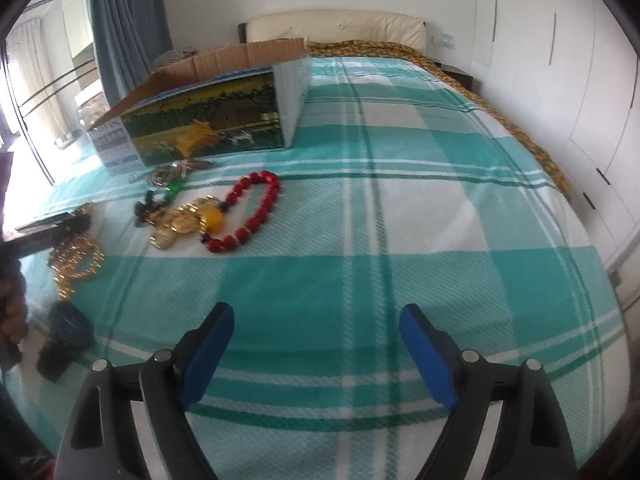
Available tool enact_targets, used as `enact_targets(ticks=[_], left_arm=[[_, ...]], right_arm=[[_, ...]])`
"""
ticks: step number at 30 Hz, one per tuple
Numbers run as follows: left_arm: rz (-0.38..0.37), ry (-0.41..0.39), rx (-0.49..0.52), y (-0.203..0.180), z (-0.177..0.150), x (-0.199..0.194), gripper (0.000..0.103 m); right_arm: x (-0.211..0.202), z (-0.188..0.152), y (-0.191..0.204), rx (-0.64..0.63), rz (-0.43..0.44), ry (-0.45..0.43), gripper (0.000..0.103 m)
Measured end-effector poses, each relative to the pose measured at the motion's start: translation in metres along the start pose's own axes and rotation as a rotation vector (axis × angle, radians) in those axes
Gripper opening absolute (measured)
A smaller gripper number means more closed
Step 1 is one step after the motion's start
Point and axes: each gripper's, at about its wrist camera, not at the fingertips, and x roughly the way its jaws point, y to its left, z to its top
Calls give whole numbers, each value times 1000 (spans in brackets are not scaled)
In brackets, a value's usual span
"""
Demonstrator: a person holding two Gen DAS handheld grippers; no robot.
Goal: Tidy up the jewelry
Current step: 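Grasp the gold bangle with the left tool while the right tool grasps the red bead bracelet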
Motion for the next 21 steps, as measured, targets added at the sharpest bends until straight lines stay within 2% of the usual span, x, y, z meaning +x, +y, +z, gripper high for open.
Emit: enact_targets(ticks=[2,3,4,6,8,10,11,16,21], left_arm=[[3,1,2,0,0,0,70],[4,2,3,0,2,1,70],[4,2,3,0,1,1,70],[3,2,3,0,1,1,70],[4,2,4,0,1,1,70],[4,2,4,0,1,1,70],[4,2,4,0,1,1,70],[5,2,5,0,1,1,70],[7,3,7,0,2,1,70]], right_arm=[[3,10,14,-33,34,-13,83],[5,17,24,-64,53,-25,73],[9,23,33,-94,67,-35,67],[23,35,48,-152,96,-18,49],[36,42,54,-165,120,-1,41],[43,47,60,-199,124,-9,38],[46,48,62,-221,114,-10,31],[47,52,62,-256,109,10,29],[34,52,66,-286,95,-46,30]])
